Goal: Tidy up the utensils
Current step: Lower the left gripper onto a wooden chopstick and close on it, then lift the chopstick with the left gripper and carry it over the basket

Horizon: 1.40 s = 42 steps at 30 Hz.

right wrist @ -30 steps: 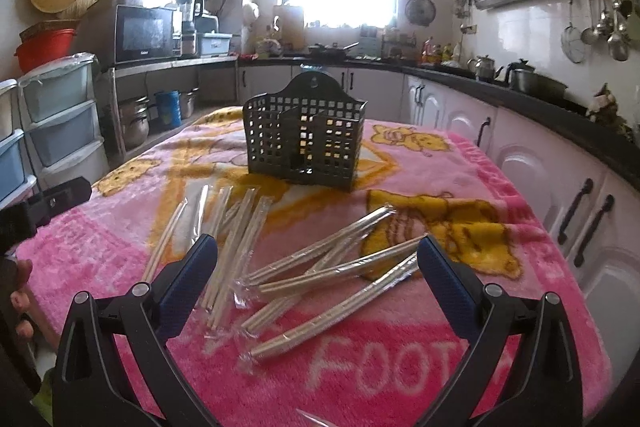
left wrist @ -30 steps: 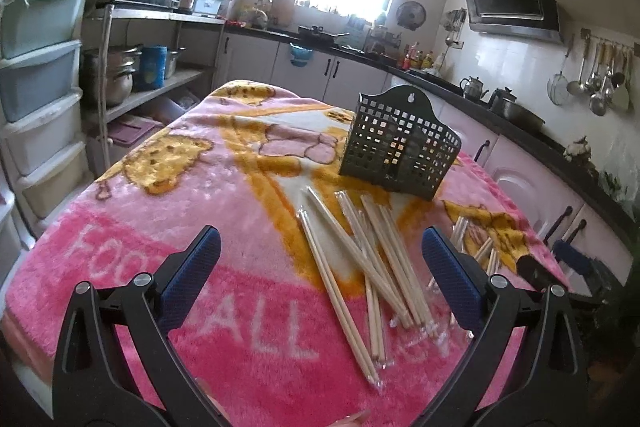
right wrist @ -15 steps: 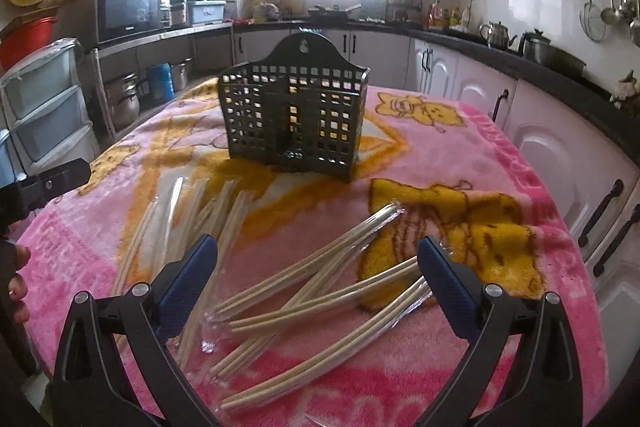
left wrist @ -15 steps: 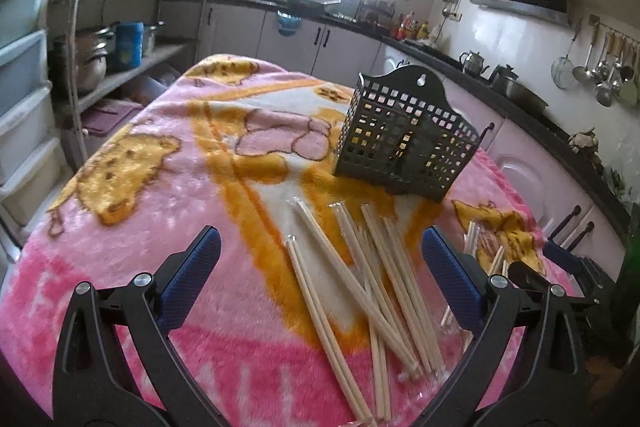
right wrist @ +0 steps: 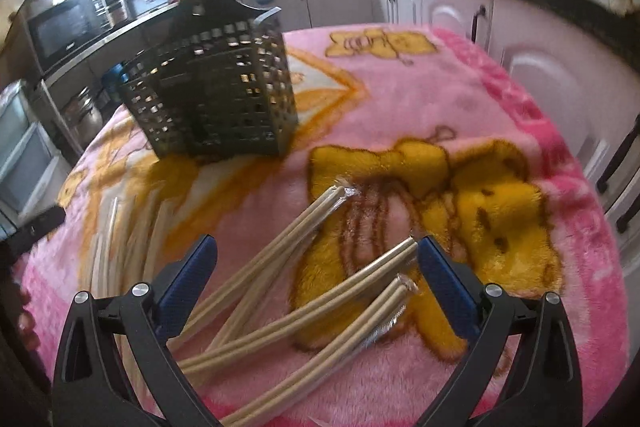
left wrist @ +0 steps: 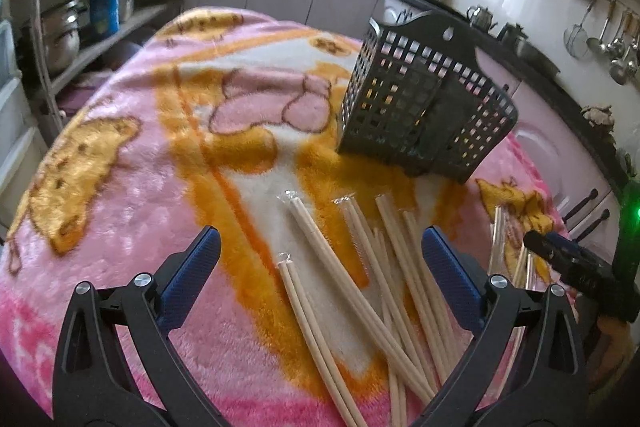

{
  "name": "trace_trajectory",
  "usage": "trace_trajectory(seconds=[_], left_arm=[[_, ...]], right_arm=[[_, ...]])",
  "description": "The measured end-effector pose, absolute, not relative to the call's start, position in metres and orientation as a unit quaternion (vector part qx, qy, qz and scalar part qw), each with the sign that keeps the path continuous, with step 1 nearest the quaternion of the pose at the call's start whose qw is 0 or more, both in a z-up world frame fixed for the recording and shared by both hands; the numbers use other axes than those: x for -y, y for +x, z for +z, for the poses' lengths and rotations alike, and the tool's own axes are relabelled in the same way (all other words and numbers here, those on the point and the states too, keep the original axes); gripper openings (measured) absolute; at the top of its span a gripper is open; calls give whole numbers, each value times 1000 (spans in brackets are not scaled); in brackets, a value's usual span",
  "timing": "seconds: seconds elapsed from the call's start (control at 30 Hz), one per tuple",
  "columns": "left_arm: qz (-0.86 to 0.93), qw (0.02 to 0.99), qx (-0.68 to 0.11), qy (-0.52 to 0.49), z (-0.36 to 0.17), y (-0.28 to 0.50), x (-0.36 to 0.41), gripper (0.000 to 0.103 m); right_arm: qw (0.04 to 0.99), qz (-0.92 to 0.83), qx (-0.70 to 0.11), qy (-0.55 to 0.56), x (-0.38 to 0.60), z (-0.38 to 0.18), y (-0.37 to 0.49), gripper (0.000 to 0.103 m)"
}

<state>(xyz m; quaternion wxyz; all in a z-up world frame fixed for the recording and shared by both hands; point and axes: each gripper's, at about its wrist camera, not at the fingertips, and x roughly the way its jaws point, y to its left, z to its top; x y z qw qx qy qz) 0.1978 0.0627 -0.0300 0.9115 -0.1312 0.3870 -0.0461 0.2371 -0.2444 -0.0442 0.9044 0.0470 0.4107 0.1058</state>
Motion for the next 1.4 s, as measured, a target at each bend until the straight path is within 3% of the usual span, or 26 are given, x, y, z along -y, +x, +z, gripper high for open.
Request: trace_trajectory(seconds=[0.07, 0.1, 0.23, 0.3, 0.53, 0.73, 0.9, 0.97, 1.03, 1.4], left_arm=[[-51, 903, -403, -139, -36, 205, -65, 88], [-55, 900, -408, -142, -37, 209, -65, 85], [-67, 887, -429, -159, -46, 222, -69, 79], [-70, 877, -442, -174, -52, 229, -72, 71], [-72, 860, -464, -199, -62, 245, -81, 64], [-63, 855, -470, -209, -63, 256, -86, 50], [-60, 854, -476, -201, -61, 263, -82, 24], [-57, 856, -478, -190, -62, 267, -78, 19], [-52, 858, -475, -187, -64, 269, -78, 8], [-71, 884, -427, -176, -32, 262, -75, 3]], right_arm=[[898, 109, -422, 59, 246, -48, 246, 94], [897, 108, -424, 60, 247, -49, 250, 86], [883, 119, -448, 76, 246, -54, 271, 77], [871, 120, -467, 94, 250, -60, 283, 67], [858, 113, -486, 121, 256, -70, 308, 49], [849, 113, -492, 156, 265, -73, 322, 21], [846, 133, -489, 169, 267, -71, 325, 11], [848, 140, -483, 168, 265, -68, 324, 9], [851, 146, -477, 163, 263, -65, 323, 8], [869, 177, -436, 151, 260, -35, 313, 5]])
